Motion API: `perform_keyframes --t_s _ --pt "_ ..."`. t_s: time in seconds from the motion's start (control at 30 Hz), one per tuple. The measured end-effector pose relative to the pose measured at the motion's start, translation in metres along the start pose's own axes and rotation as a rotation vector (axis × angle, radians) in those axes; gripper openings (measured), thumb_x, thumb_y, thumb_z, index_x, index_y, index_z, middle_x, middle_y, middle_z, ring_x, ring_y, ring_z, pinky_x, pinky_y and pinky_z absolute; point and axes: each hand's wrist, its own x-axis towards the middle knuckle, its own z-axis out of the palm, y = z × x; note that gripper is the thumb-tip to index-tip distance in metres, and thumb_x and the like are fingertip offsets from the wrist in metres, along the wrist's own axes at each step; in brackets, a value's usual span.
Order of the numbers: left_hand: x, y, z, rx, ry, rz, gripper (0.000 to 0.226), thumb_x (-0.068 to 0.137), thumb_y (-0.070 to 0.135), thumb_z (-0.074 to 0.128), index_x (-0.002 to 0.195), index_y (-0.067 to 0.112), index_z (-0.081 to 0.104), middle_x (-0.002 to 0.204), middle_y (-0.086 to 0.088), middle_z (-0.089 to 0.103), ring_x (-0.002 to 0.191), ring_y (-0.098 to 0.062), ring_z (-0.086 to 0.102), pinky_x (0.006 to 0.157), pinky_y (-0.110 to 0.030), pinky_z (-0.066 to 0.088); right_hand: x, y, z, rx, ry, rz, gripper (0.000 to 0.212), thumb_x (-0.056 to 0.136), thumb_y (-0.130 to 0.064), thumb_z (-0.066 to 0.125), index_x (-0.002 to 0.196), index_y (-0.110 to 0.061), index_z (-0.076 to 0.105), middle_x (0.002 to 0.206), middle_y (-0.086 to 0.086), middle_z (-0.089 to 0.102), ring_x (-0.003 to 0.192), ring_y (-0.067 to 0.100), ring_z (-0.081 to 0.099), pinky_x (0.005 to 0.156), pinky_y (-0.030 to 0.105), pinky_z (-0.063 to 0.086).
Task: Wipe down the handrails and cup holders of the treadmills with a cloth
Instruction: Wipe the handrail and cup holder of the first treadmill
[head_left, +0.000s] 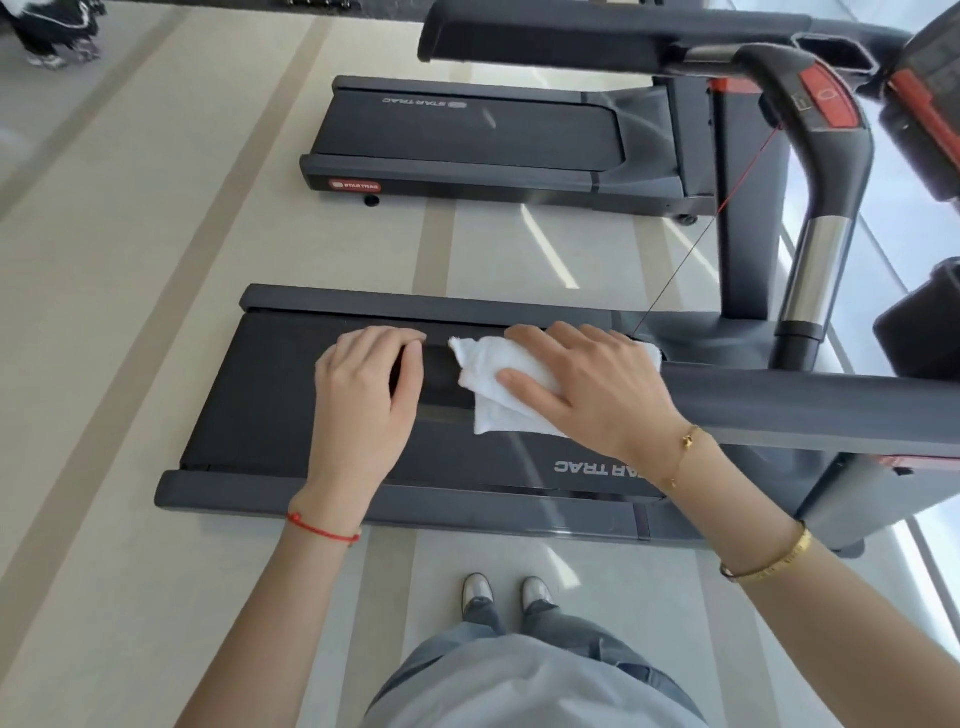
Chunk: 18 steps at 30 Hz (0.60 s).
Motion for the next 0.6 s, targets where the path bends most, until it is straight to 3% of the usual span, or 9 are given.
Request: perform_keyframes --t_s 0.1,0.3,0.37,0.43,0.5,0.6 --pt "-0.001 0.000 0.001 -0.004 0.005 -0.018 0.023 0.102 0.018 0.044 0.104 0.013 0.066 0.105 0.002 0.068 0.103 -0.021 0.058 0.095 -0.040 0.043 0.017 -0.023 0.005 0.009 -0.002 -0.033 0.057 0.095 -0.062 0.016 0.121 -0.028 0.053 0.084 -0.001 0.059 0.071 0.023 0.057 0.060 0.031 0.033" --pt "0.000 0.002 -0.001 -0.016 -0.012 -0.027 0.025 0.103 0.019 0.043 0.106 0.014 0.068 0.107 0.004 0.068 0.105 -0.019 0.058 0.096 -0.039 0.042 -0.005 -0.003 0.008 -0.049 0.039 -0.097 0.057 0.099 -0.061 0.024 0.136 -0.026 0.050 0.099 0.000 0.059 0.081 0.023 0.052 0.076 0.034 0.040" --pt "0.000 0.004 -0.001 -0.018 -0.010 -0.035 0.026 0.103 0.019 0.043 0.109 0.015 0.068 0.110 0.005 0.068 0.108 -0.018 0.057 0.099 -0.038 0.041 -0.018 0.015 0.004 -0.049 0.092 -0.027 0.053 0.099 -0.059 0.027 0.126 -0.025 0.058 0.092 0.000 0.060 0.076 0.023 0.051 0.073 0.034 0.039" --pt "-0.001 0.006 0.000 -0.016 -0.004 -0.038 0.026 0.103 0.018 0.043 0.109 0.014 0.068 0.110 0.003 0.068 0.108 -0.019 0.057 0.101 -0.039 0.041 -0.019 0.023 0.001 -0.051 0.128 0.081 0.046 0.099 -0.053 0.027 0.104 -0.026 0.064 0.076 0.000 0.057 0.068 0.025 0.051 0.064 0.034 0.038" --pt "-0.001 0.007 0.001 -0.012 0.010 -0.036 0.026 0.103 0.016 0.044 0.108 0.012 0.069 0.108 0.001 0.069 0.107 -0.021 0.059 0.100 -0.043 0.043 -0.005 0.012 -0.001 -0.008 0.101 0.140 0.036 0.097 -0.046 0.030 0.083 -0.027 0.057 0.066 0.000 0.052 0.063 0.029 0.054 0.056 0.035 0.039" --pt "0.001 0.010 0.002 0.013 0.030 -0.031 0.025 0.102 0.012 0.044 0.103 0.009 0.069 0.102 -0.001 0.070 0.099 -0.024 0.060 0.097 -0.044 0.045 0.014 -0.015 0.004 0.006 0.053 0.060 0.034 0.098 -0.046 0.032 0.088 -0.025 0.058 0.070 0.001 0.056 0.065 0.030 0.057 0.055 0.035 0.042"
